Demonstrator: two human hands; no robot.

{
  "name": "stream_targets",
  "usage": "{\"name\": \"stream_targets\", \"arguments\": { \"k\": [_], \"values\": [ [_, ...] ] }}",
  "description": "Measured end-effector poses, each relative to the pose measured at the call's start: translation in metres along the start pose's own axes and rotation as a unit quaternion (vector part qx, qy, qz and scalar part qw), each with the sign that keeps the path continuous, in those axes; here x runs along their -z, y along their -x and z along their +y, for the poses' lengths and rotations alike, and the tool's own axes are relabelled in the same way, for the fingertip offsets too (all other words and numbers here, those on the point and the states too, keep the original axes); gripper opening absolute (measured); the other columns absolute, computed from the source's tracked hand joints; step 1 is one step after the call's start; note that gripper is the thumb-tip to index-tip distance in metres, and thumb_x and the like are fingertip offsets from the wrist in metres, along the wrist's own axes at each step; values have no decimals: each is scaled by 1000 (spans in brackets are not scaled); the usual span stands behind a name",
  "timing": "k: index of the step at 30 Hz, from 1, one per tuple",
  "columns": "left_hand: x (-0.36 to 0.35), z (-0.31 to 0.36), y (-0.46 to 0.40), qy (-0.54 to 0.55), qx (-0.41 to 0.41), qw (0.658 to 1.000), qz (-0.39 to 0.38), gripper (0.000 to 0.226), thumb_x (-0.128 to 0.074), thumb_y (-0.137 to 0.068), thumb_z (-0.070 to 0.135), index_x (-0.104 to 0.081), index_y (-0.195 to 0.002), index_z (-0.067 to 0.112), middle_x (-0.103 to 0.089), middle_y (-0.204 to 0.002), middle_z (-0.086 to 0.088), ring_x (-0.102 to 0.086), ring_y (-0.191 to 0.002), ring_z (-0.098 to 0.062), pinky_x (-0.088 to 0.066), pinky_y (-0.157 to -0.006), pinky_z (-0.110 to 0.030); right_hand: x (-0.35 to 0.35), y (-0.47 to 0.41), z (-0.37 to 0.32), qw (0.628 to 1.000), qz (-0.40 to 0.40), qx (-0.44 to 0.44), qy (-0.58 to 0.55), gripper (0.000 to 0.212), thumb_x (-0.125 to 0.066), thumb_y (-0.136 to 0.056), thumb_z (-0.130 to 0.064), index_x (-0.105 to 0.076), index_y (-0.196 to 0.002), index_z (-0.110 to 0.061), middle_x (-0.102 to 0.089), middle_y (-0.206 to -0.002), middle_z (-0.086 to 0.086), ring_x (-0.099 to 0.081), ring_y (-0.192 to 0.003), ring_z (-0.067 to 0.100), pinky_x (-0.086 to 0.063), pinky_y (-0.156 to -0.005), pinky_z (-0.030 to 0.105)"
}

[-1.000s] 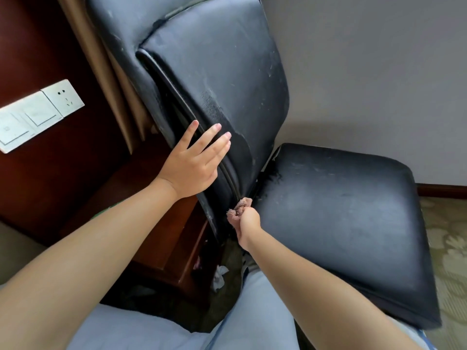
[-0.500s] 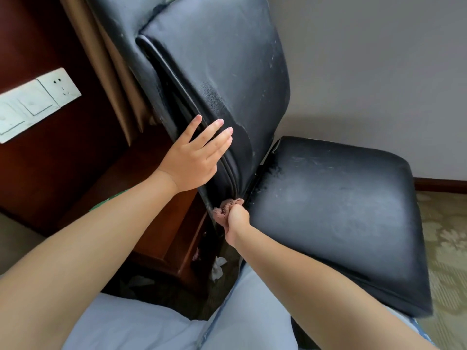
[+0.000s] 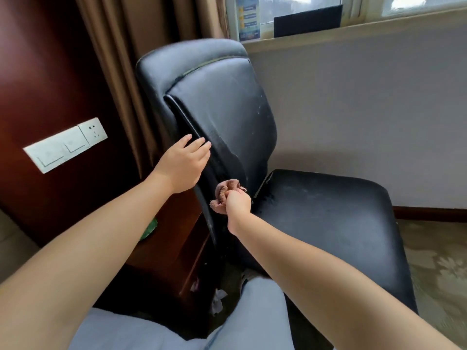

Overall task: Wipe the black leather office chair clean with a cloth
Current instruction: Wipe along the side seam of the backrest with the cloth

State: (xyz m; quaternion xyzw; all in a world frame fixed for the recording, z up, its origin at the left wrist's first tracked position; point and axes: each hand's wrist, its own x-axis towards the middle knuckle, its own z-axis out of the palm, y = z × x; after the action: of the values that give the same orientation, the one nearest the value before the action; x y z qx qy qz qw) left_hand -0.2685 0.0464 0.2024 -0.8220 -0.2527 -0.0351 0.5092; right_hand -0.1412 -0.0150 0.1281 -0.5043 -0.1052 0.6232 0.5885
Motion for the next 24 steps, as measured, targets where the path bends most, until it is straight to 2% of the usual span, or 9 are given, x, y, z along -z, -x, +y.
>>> {"name": "stream_targets", "arguments": {
  "k": [2, 4, 6, 8, 10, 12, 15, 18, 24],
  "values": [
    [8, -8, 3, 1, 33, 999, -5, 51, -78, -60, 20, -71, -106, 0, -67, -117, -16, -63, -109, -32, -49, -93, -48, -5, 5, -5, 998, -7, 53, 14, 33, -36, -87, 7, -52, -70, -17, -55, -72, 3, -51, -42, 13, -39, -38, 20],
    [15, -17, 7, 7, 52, 999, -12, 51, -78, -59, 19, -71, -106, 0, -67, -116, -16, -64, -107, -33, -50, -91, -49, -17, 8, -7, 992, -10, 111, 61, 35, -38, -82, 1, -61, -77, -25, -58, -100, 9, -65, -67, 24, -51, -47, 25],
    [19, -26, 9, 4, 52, 999, -13, 50, -74, -59, 20, -72, -106, 1, -67, -116, -14, -64, -106, -31, -50, -91, -47, -24, 9, -6, 980, 7, 160, 116, 36, -43, -78, -10, -67, -99, -28, -49, -118, 4, -62, -97, 31, -59, -67, 36],
    [21, -35, 9, 2, 47, 999, -4, 47, -65, -63, 21, -72, -106, 2, -68, -115, -14, -64, -103, -30, -49, -93, -45, -30, 14, -11, 955, 18, 234, 181, 44, -47, -84, -13, -57, -126, -24, -37, -123, -4, -44, -119, 25, -51, -91, 43],
    [23, -46, 6, 7, 63, 998, 14, 44, -53, -72, 20, -71, -107, 0, -67, -115, -14, -63, -103, -30, -48, -94, -45, -38, 22, -22, 907, 3, 323, 271, 47, -47, -91, -13, -46, -138, -16, -32, -133, -2, -29, -127, 20, -34, -108, 33],
    [25, -57, 2, 20, 97, 995, 29, 46, -40, -78, 18, -70, -108, -1, -67, -114, -15, -63, -103, -31, -44, -96, -45, -46, 26, -31, 858, -14, 388, 338, 48, -48, -93, -13, -42, -141, -12, -32, -140, 3, -25, -130, 19, -20, -108, 21],
    [26, -68, 0, 31, 132, 990, 42, 46, -38, -80, 17, -69, -107, -2, -67, -112, -15, -64, -101, -31, -41, -96, -45, -64, 33, -43, 806, -39, 454, 379, 51, -50, -92, -11, -40, -142, -10, -32, -145, 8, -24, -133, 23, -16, -109, 21],
    [26, -78, -1, 41, 146, 986, 71, 43, -39, -80, 13, -69, -105, -4, -67, -110, -17, -65, -98, -33, -37, -98, -44, -77, 33, -53, 776, -57, 491, 391, 52, -49, -91, -8, -40, -142, -10, -34, -145, 9, -25, -132, 24, -17, -111, 24],
    [24, -96, -6, 42, 191, 976, 92, 43, -37, -83, 11, -67, -110, -4, -67, -115, -16, -64, -105, -32, -42, -100, -46, -95, 23, -84, 740, -97, 529, 403, 50, -47, -87, -1, -46, -137, -8, -36, -145, 5, -23, -134, 19, -11, -106, 12]
  ]
}}
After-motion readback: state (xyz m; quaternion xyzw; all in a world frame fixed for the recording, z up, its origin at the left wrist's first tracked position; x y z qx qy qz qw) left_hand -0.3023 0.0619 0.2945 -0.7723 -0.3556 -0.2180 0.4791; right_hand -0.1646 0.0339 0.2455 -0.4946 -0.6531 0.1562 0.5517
